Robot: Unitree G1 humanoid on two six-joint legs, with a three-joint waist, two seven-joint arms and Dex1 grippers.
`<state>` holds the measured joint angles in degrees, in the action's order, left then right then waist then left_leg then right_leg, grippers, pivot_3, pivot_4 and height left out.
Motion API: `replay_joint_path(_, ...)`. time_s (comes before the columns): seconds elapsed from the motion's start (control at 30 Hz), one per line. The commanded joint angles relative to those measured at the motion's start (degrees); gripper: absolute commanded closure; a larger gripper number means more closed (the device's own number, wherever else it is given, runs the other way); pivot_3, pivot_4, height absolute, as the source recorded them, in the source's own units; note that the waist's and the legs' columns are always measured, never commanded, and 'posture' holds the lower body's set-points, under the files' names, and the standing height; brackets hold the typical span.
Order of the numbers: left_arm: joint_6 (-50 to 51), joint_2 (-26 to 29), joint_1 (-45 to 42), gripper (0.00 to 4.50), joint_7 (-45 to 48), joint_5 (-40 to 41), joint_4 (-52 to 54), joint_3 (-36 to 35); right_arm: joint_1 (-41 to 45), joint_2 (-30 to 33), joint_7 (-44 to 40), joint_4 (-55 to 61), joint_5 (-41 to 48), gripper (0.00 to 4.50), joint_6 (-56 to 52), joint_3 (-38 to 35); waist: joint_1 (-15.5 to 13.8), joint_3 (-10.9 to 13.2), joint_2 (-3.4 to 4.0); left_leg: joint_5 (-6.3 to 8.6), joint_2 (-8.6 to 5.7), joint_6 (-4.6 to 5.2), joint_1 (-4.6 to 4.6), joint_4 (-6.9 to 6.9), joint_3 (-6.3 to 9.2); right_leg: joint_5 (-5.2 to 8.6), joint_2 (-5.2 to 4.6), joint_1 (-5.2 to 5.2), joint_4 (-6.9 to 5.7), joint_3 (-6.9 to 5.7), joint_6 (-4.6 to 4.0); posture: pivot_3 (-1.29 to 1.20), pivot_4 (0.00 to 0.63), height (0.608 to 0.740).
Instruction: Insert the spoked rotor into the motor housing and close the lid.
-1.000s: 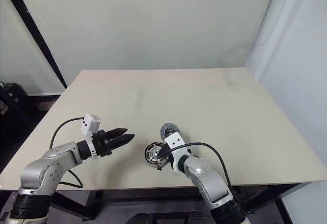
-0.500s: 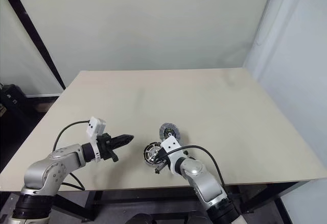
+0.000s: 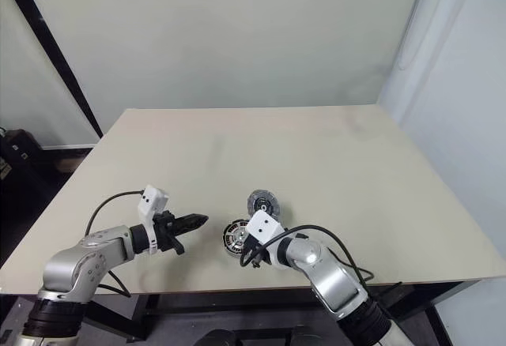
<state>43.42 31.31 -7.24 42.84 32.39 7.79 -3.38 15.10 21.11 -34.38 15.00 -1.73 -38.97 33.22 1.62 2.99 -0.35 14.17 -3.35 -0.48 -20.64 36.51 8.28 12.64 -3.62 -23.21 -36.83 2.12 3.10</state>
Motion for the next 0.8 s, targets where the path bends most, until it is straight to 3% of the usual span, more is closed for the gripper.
replay_joint_path(0.03, -1.49, 0.55, -0.86, 4.50, 1.01, -0.51, -0.16, -0.22, 3.48, 1.76, -4.40, 6.59, 1.01, 1.10, -5.38, 0.94, 0.01, 0.00, -0.01, 0.00, 0.01, 0.00, 0.00, 0.01, 0.00, 0.00, 0.00, 0.00, 0.00, 0.00, 0.00, 0.00, 0.000, 0.740)
replay_joint_path(0.13, -1.56, 0.72, -0.89, 4.50, 1.21, -1.06, -0.81, -0.07, 6.54, 4.18, -7.83, 8.55, 0.55, 0.02, -8.93, 3.24, -0.02, 0.00, 0.00, 0.00, 0.01, 0.00, 0.00, 0.03, 0.01, 0.00, 0.00, 0.01, 0.00, -0.02, 0.00, 0.00, 0.000, 0.740)
replay_joint_path(0.4, -2.74, 2.25, -0.19, 4.50, 1.96, -4.24, -2.56, 0.86, 16.21, 8.77, -14.85, 7.68, -2.86, 0.02, -13.20, 13.42, -0.05, 0.00, -0.01, 0.00, 0.00, 0.00, -0.01, 0.07, 0.06, -0.01, -0.02, 0.00, 0.00, -0.08, 0.01, 0.00, 0.000, 0.740)
replay_joint_path(0.8, -3.04, 1.96, 0.80, 4.50, 1.11, -5.68, -1.77, 1.38, 20.48, 4.42, -13.84, -2.49, -5.82, 0.02, -12.39, 18.07, -0.16, -0.01, -0.02, 0.00, -0.02, 0.00, -0.02, 0.08, 0.10, -0.04, -0.04, -0.03, -0.03, -0.10, -0.02, 0.00, 0.000, 0.740)
